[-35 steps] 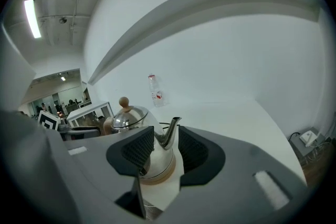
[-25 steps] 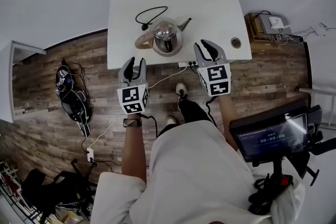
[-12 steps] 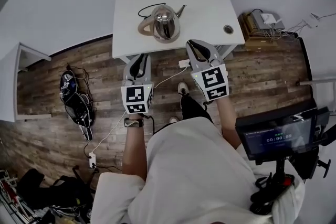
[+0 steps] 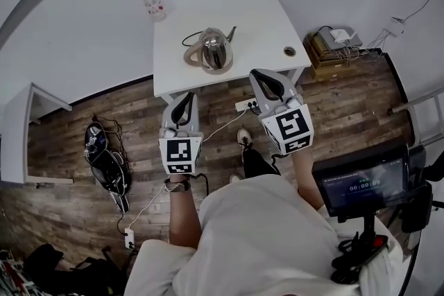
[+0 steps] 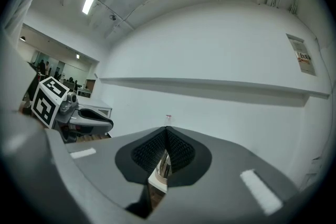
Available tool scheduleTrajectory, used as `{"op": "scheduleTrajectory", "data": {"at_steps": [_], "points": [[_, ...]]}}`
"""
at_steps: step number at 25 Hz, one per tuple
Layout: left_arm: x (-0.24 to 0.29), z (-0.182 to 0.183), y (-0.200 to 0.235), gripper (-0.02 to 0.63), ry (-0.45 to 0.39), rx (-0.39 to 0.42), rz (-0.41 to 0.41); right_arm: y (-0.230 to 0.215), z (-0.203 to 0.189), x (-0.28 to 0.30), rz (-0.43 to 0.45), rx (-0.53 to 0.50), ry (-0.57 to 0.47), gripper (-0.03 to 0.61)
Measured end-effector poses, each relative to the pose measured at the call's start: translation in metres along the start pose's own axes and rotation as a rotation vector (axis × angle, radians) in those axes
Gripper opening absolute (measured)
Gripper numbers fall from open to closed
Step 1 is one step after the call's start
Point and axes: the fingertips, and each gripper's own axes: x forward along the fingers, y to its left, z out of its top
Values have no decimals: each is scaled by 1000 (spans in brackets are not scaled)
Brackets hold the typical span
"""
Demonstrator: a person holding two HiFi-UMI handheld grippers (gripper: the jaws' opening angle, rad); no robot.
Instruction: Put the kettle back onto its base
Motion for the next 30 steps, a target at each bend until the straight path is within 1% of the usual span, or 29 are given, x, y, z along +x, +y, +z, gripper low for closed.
{"op": "scheduleTrajectory", "data": {"at_steps": [4,9,19,30], "points": [[-11,20,0,6,-28,34,9,1,17,-12,0,4,-28,2],[-11,30,-8,6,-54,60,-19,0,16,-18,-15,17,-15,2],[-10,30,-7,6,-53,35,-14,0,14,-20,-23,32,-6,2],[-12,25,7,6,-36,-2,34,-1,10,-16,-16,50,10,2]]}}
